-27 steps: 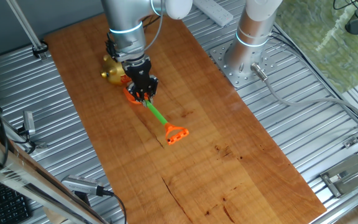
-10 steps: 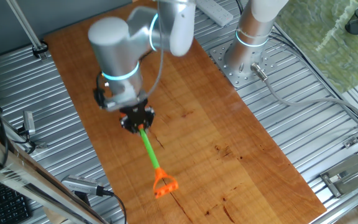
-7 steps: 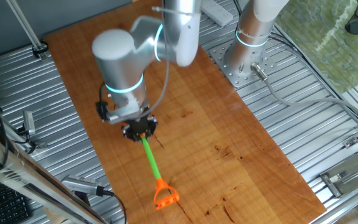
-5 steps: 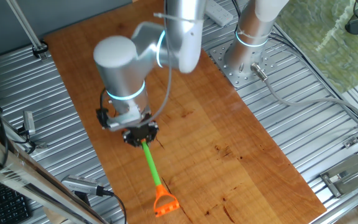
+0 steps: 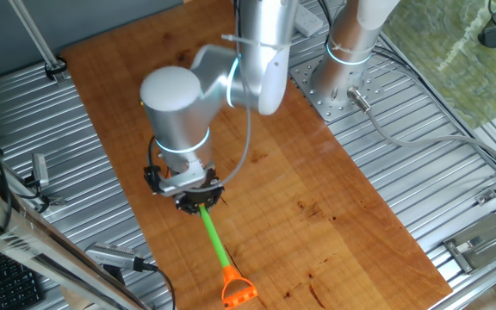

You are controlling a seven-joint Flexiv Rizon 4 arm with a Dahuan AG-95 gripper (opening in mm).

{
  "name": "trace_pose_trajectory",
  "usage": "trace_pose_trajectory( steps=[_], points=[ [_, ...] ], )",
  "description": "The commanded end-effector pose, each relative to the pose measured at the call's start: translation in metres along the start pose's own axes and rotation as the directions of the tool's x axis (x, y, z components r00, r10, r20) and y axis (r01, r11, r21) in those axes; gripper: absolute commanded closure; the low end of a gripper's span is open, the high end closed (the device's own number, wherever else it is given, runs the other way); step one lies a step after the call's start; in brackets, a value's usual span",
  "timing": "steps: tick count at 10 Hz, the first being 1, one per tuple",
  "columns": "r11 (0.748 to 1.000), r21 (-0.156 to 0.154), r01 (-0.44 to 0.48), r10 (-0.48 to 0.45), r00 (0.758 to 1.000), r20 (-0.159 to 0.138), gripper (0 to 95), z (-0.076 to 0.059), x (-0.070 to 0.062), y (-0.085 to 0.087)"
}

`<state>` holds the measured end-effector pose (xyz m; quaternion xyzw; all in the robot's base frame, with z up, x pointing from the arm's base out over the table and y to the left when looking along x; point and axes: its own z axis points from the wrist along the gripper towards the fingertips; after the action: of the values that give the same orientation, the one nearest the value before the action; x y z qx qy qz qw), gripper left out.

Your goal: Use a shovel to scoop up an object

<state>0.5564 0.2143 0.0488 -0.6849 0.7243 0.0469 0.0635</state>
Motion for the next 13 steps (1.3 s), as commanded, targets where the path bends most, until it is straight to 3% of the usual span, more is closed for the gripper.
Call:
trace_pose_trajectory(
  steps=[1,8,9,10,11,12,13],
  points=[
    [1.000,0.008,0.002,-0.002,1.000,-0.008,95.0,0.0043,-0.0026,0.0000],
    [1.000,0.013,0.000,0.000,1.000,-0.008,95.0,0.0101,-0.0024,0.0005],
    [0.999,0.025,0.022,-0.021,1.000,-0.008,76.0,0.0116,-0.0024,0.0007],
    [0.999,0.026,0.026,-0.025,1.000,-0.008,76.0,0.0120,-0.0022,0.0007],
    [0.999,0.028,0.042,-0.042,0.999,-0.007,19.0,0.0135,-0.0017,0.0007],
    [0.998,0.030,0.051,-0.050,0.999,-0.007,19.0,0.0135,-0.0017,0.0007],
    [0.998,0.031,0.051,-0.051,0.999,-0.007,0.0,0.0135,-0.0018,0.0007]
  ],
)
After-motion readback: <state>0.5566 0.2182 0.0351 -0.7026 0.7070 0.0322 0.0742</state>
